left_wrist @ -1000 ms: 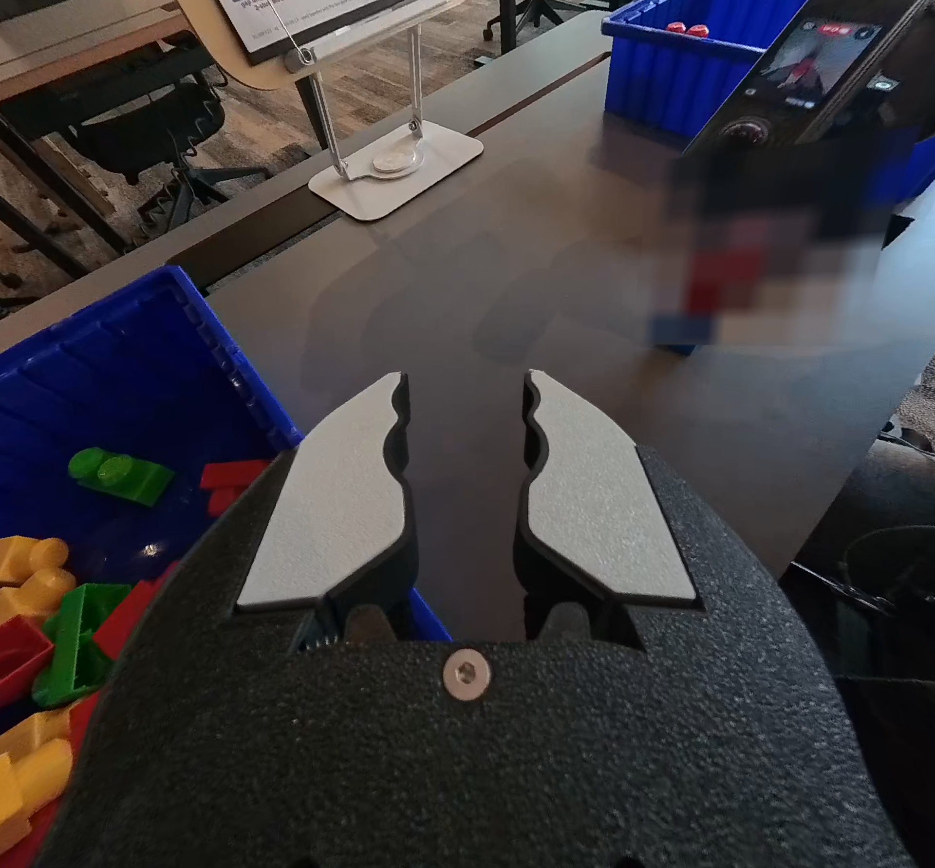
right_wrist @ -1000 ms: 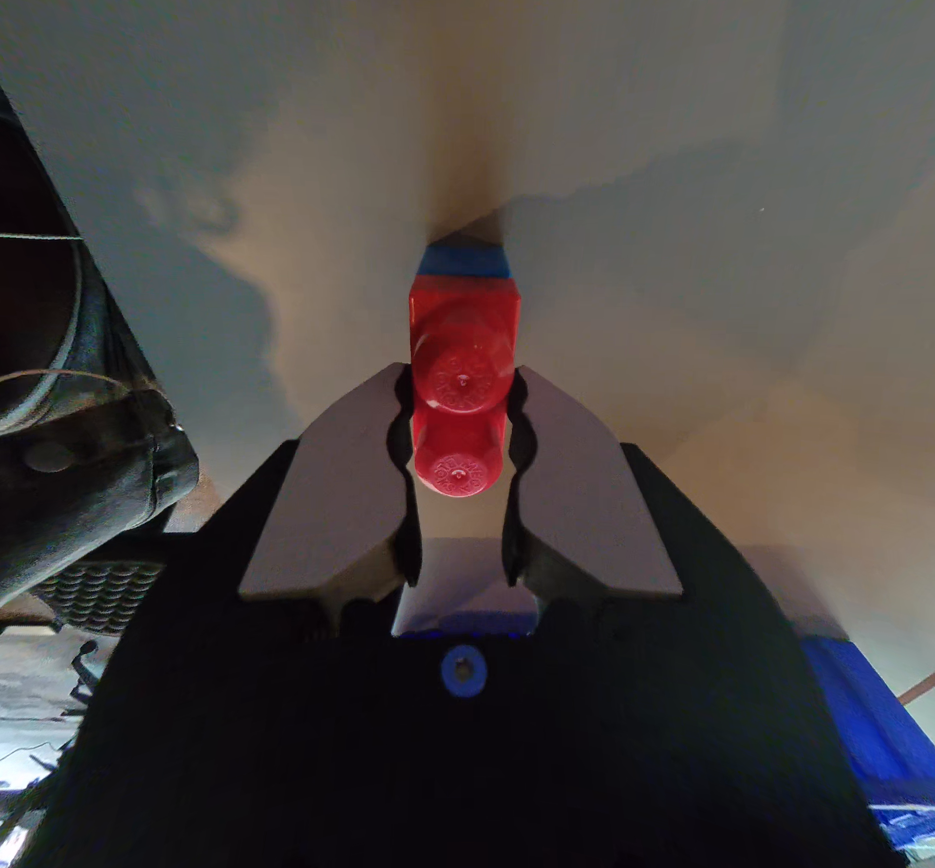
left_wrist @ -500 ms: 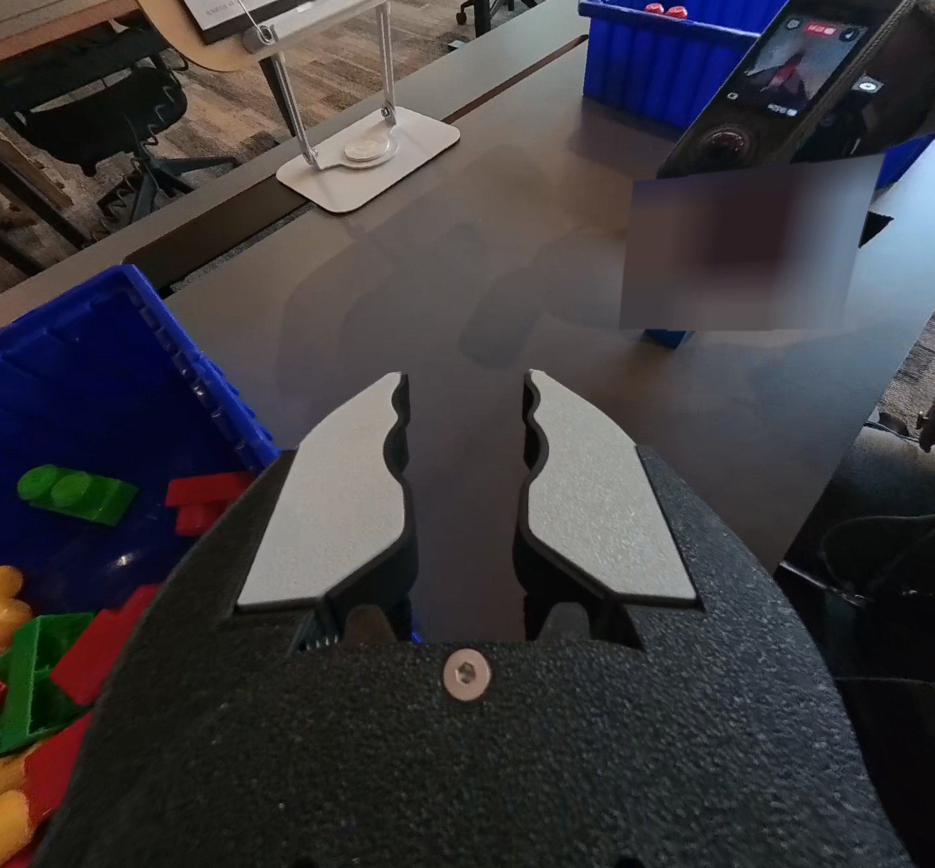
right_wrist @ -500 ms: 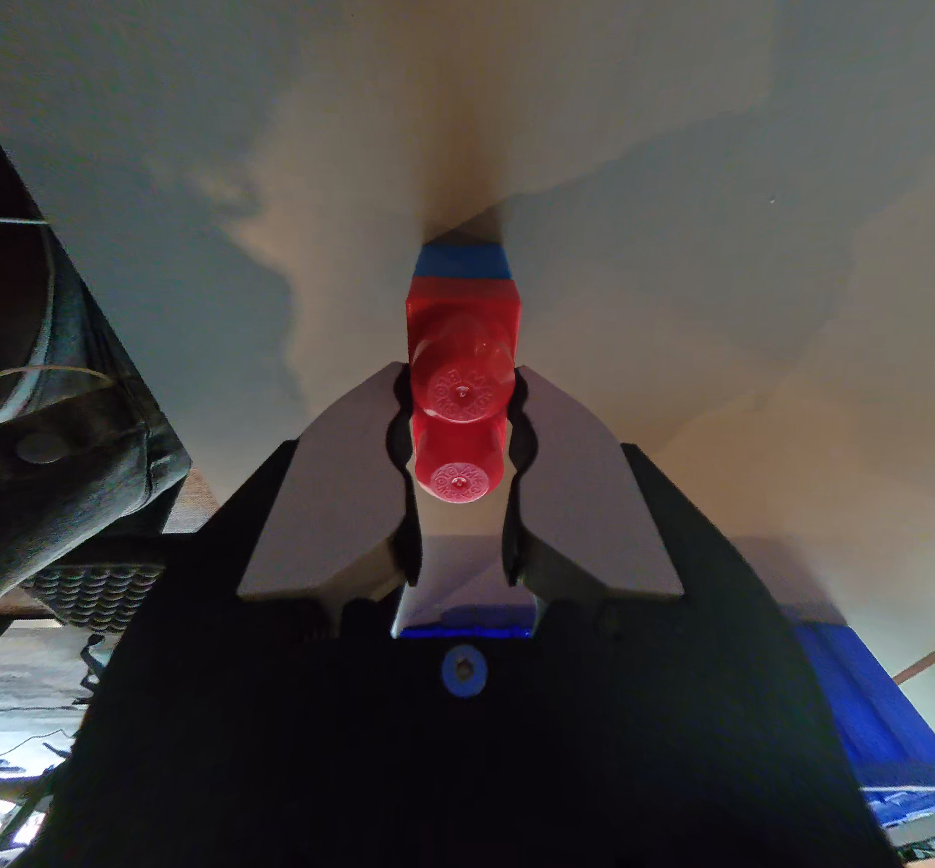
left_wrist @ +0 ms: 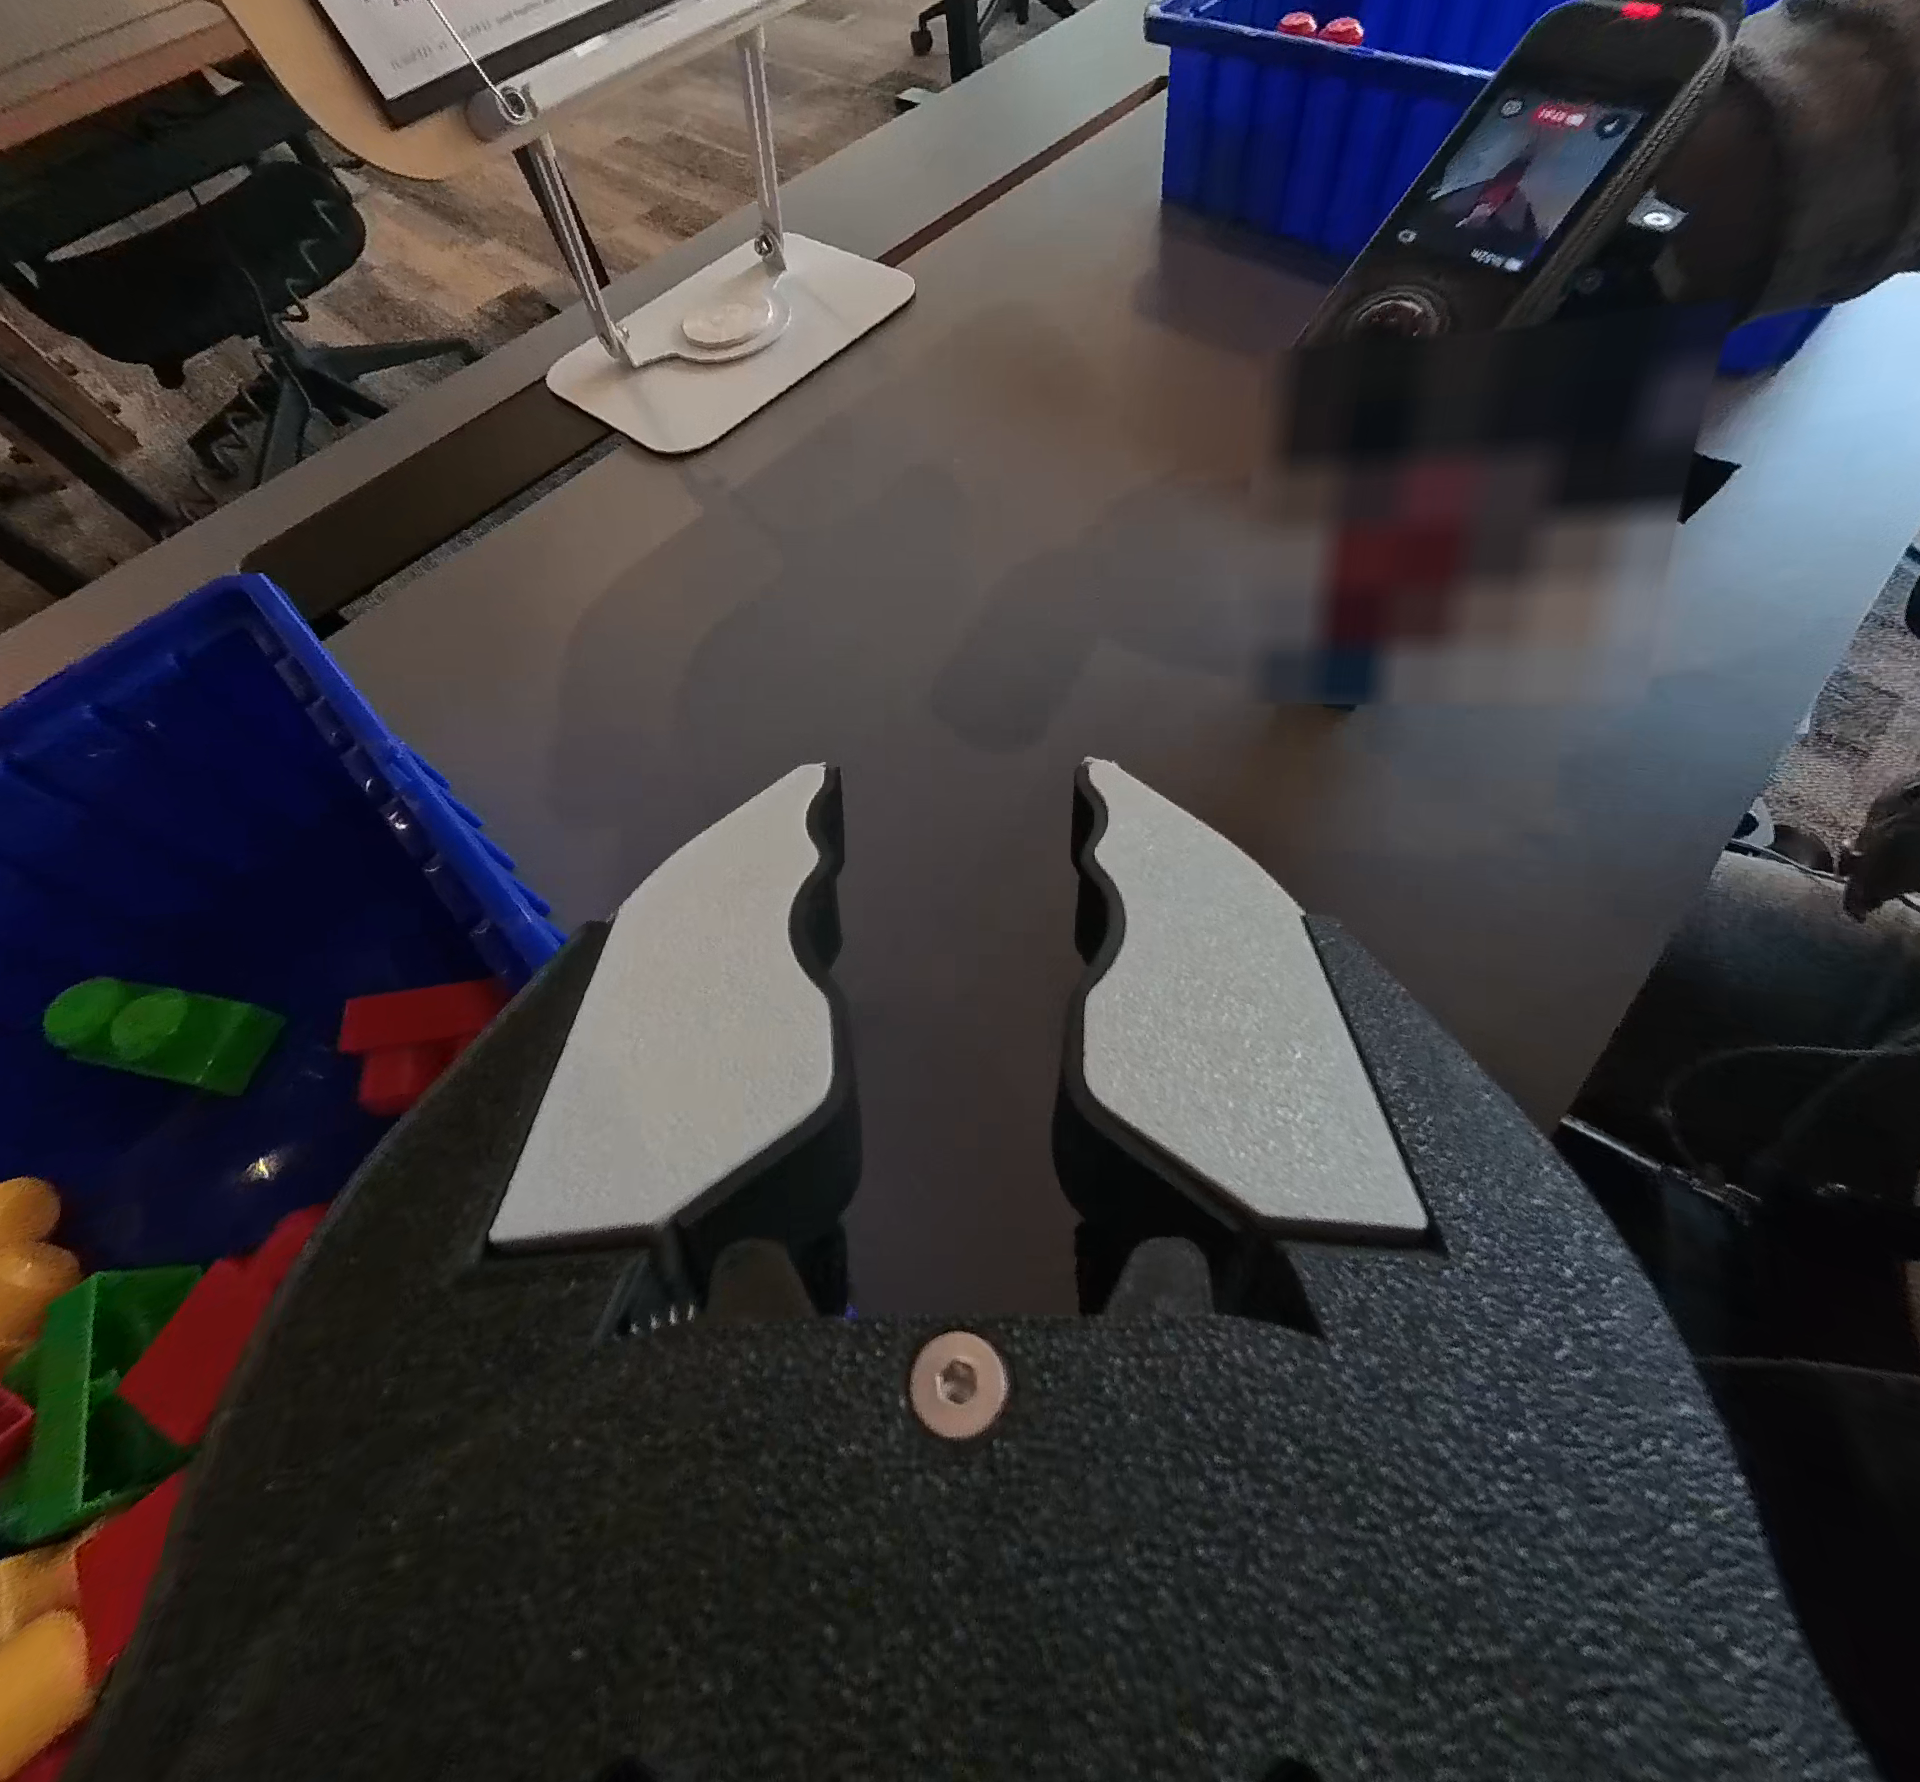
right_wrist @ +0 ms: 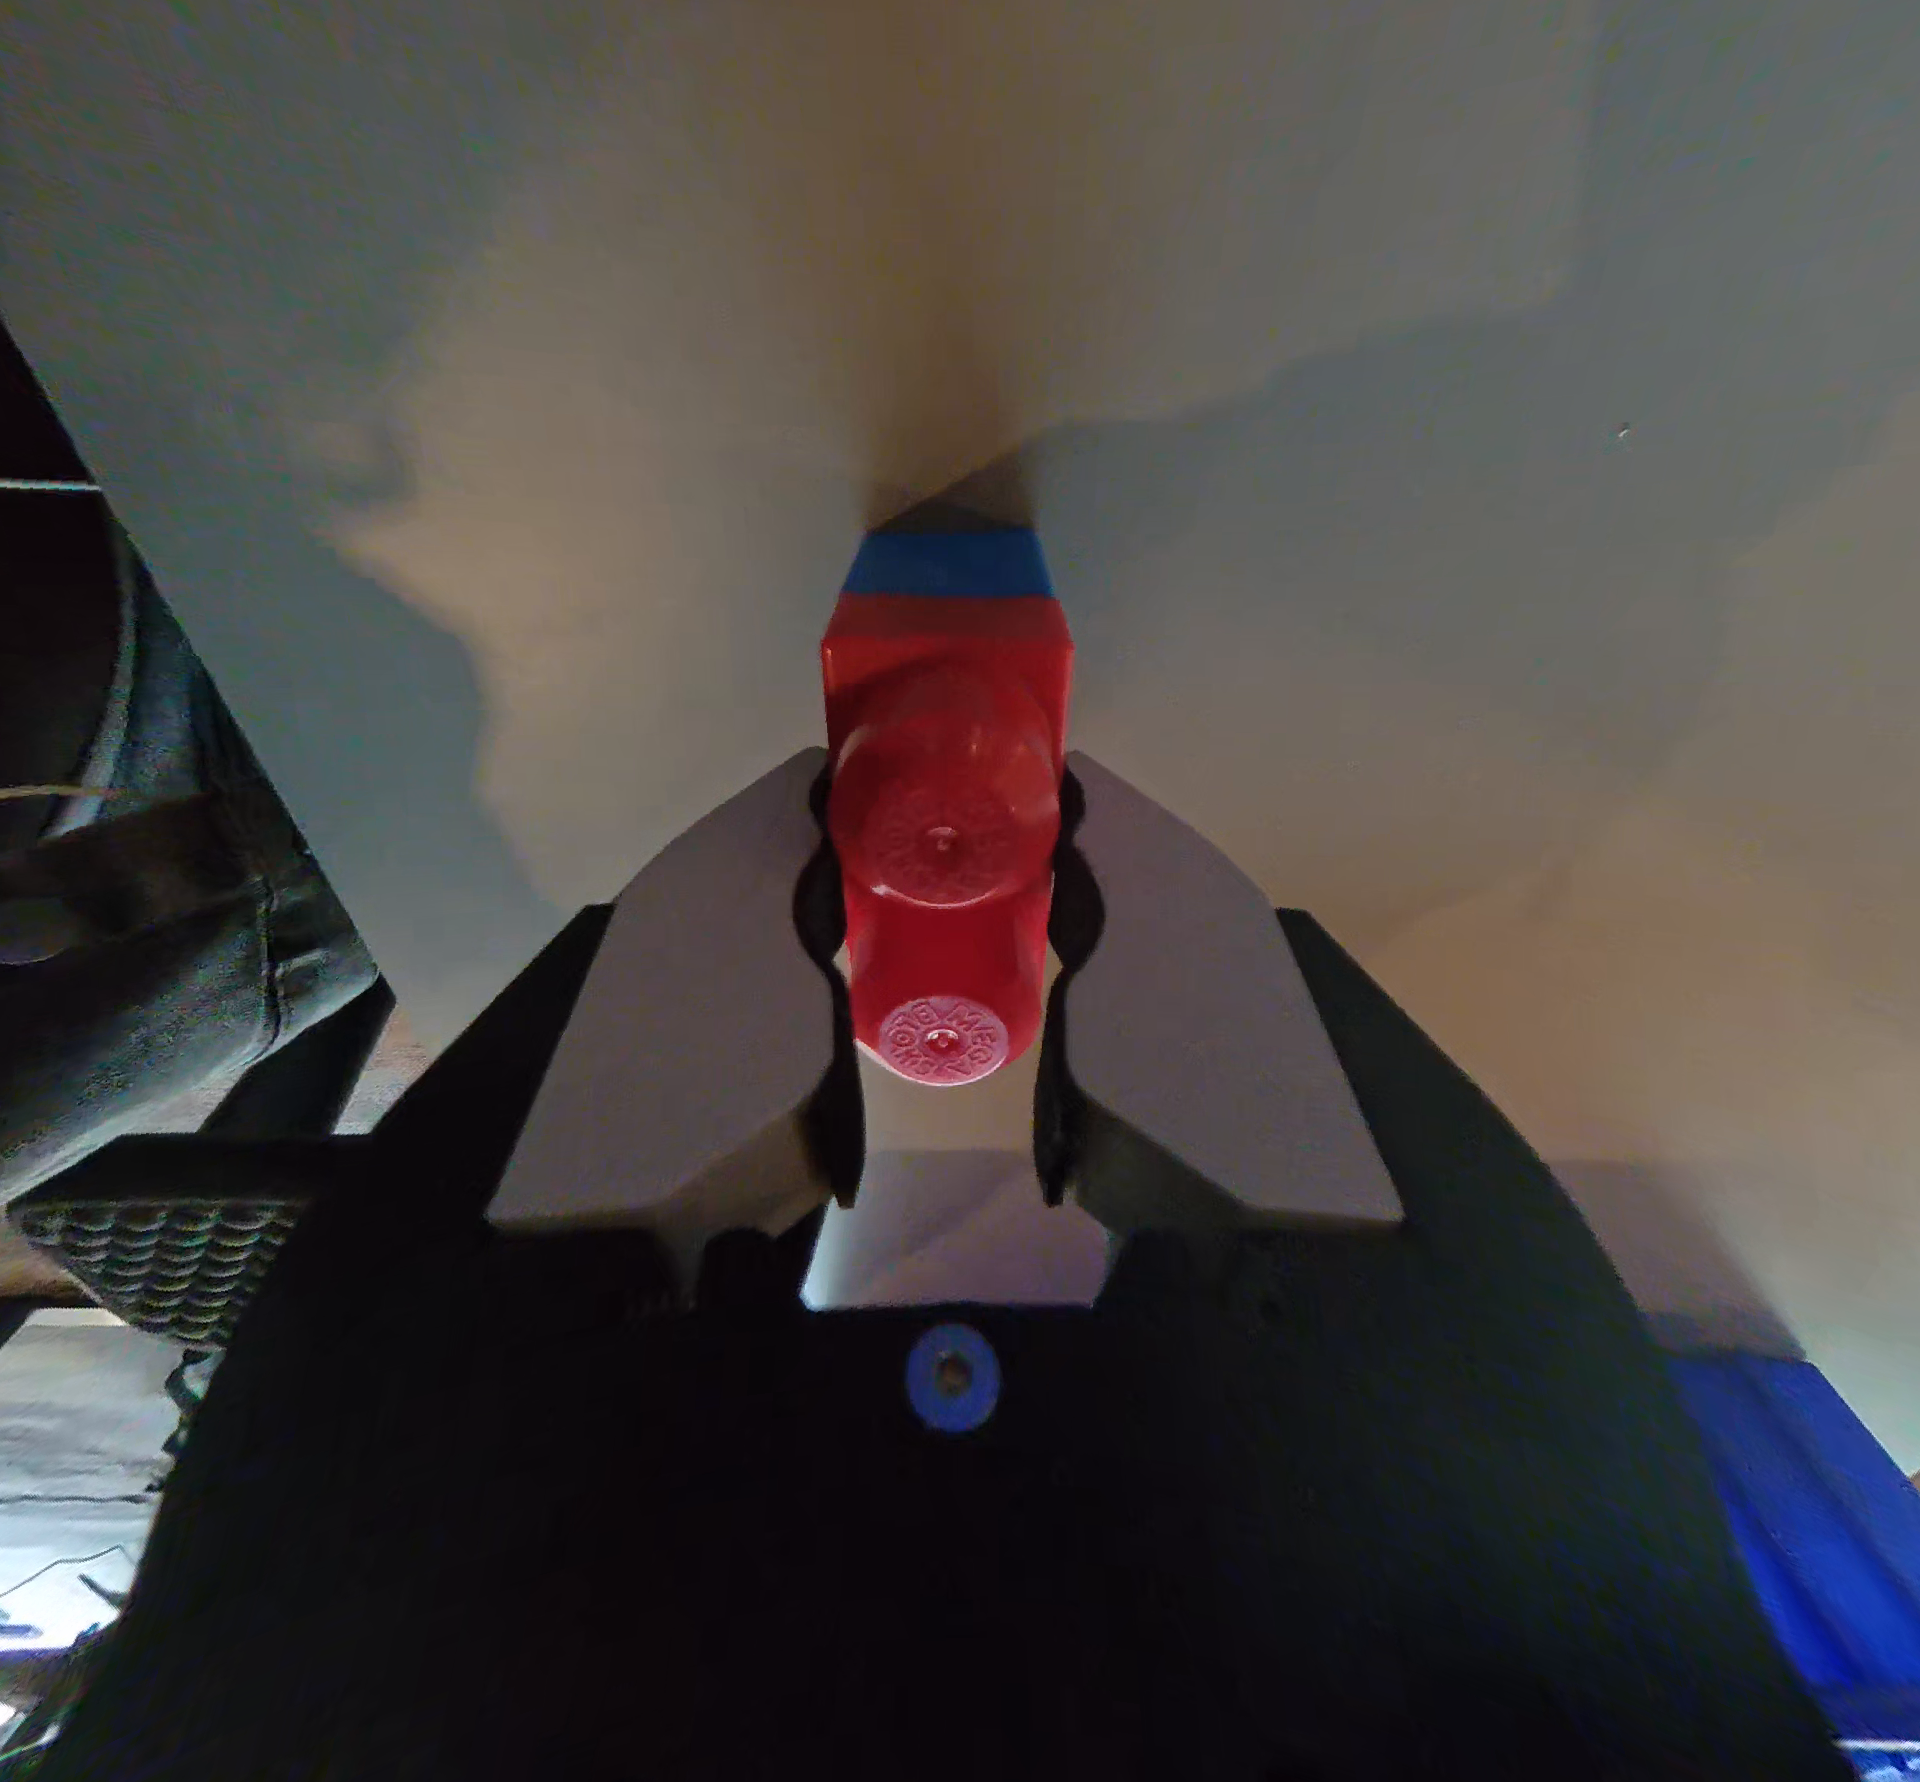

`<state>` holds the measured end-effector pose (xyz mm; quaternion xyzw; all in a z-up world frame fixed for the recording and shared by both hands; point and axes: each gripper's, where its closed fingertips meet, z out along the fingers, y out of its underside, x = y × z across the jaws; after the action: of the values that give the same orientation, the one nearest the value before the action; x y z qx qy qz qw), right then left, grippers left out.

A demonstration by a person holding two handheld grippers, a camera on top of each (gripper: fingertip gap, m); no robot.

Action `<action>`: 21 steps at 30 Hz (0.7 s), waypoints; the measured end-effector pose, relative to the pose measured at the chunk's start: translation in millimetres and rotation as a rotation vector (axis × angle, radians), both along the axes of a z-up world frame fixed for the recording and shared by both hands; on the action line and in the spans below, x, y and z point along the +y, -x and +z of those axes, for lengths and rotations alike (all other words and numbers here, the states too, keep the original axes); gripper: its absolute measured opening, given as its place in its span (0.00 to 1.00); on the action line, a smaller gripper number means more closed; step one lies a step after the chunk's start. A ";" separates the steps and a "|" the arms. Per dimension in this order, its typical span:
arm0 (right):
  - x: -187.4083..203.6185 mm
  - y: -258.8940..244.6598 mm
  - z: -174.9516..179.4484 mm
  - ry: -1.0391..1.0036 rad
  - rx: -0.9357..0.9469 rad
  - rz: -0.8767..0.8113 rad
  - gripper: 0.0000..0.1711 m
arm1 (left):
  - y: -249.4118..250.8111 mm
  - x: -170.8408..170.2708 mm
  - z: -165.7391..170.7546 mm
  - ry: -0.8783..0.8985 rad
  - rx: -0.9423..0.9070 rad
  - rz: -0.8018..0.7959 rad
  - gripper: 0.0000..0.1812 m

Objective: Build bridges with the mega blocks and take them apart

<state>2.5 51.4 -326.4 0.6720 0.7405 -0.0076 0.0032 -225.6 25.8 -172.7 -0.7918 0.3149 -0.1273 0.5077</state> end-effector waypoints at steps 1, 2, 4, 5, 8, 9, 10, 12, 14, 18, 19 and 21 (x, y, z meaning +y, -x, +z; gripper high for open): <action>-0.7 -0.2 0.1 0.003 -0.002 0.003 0.21 | -0.3 -1.0 0.8 0.000 0.000 0.000 0.23; -3.2 -0.8 0.6 0.019 -0.004 0.004 0.21 | -1.1 -2.2 1.6 -0.001 0.000 -0.002 0.23; -8.6 1.5 4.5 0.051 0.021 -0.003 0.21 | -2.7 -4.4 3.4 -0.007 0.010 -0.007 0.23; -9.0 1.6 8.0 0.050 0.030 -0.007 0.21 | -3.3 -5.3 4.1 -0.010 0.016 -0.008 0.23; -2.2 -4.2 21.8 0.014 0.037 -0.026 0.21 | -4.6 -6.7 5.8 -0.017 0.023 -0.009 0.23; -0.7 -6.6 27.7 0.015 0.046 -0.038 0.21 | -4.9 -7.1 5.9 -0.017 0.024 -0.011 0.23; 2.4 -10.1 33.9 0.010 0.051 -0.052 0.21 | -5.0 -7.2 5.7 -0.017 0.025 -0.011 0.23; 10.8 -20.9 47.8 0.001 0.061 -0.093 0.21 | -4.6 -7.1 4.9 -0.013 0.027 -0.010 0.23; 22.9 -38.4 63.1 0.003 0.064 -0.160 0.21 | -4.1 -6.9 4.8 -0.013 0.026 -0.009 0.23; 71.2 -96.3 98.1 -0.042 0.053 -0.380 0.21 | -3.5 -7.0 5.9 -0.017 0.018 -0.010 0.23; 85.7 -115.1 106.5 -0.054 0.046 -0.449 0.21 | -3.0 -7.0 6.3 -0.018 0.018 -0.010 0.23; 116.6 -155.6 120.7 -0.089 0.032 -0.596 0.21 | -2.1 -6.8 6.7 -0.021 0.014 -0.007 0.23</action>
<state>158.1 167.9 -205.7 0.8589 0.5105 0.0134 -0.0402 -223.5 19.0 -166.0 -0.7861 0.3227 -0.1202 0.5133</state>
